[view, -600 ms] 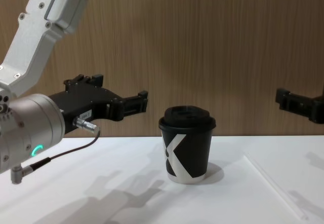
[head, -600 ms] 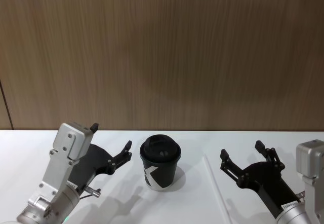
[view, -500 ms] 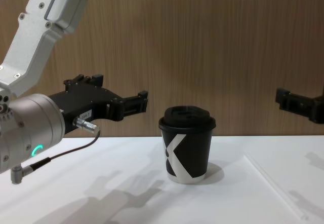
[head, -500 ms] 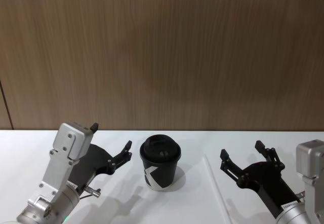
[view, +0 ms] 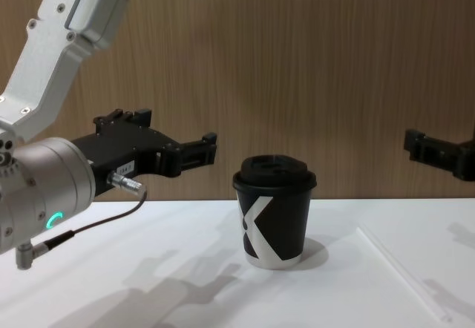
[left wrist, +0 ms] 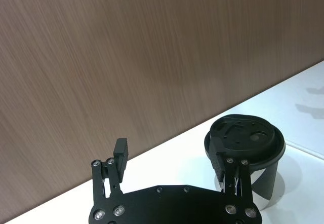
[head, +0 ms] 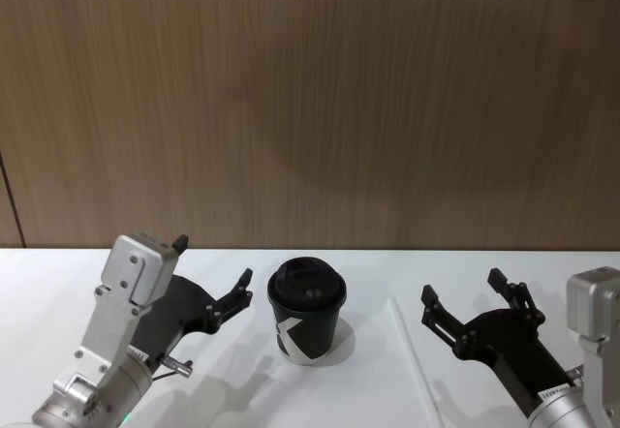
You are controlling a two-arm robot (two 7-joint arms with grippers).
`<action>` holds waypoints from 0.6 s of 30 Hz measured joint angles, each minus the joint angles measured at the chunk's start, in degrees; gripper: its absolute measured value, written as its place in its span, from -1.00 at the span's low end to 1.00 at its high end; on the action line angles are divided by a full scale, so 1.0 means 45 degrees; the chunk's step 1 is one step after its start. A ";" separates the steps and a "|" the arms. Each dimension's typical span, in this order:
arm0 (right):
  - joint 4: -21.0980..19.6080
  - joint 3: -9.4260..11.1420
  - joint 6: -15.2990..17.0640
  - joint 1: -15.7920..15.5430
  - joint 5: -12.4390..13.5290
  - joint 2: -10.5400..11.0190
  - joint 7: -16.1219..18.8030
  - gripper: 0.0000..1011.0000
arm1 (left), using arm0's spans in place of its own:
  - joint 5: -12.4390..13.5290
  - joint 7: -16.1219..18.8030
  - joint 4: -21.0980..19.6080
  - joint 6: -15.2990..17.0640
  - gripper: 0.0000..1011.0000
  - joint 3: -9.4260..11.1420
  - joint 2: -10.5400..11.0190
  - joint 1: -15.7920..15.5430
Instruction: Pick up the straw with one hand, pass it to the other hand, and insert it into the cup.
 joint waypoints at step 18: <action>0.0000 0.0000 0.0001 0.0000 0.0000 0.0000 0.0001 0.98 | 0.0000 0.0000 0.0000 0.0000 0.98 -0.0001 0.0001 0.0000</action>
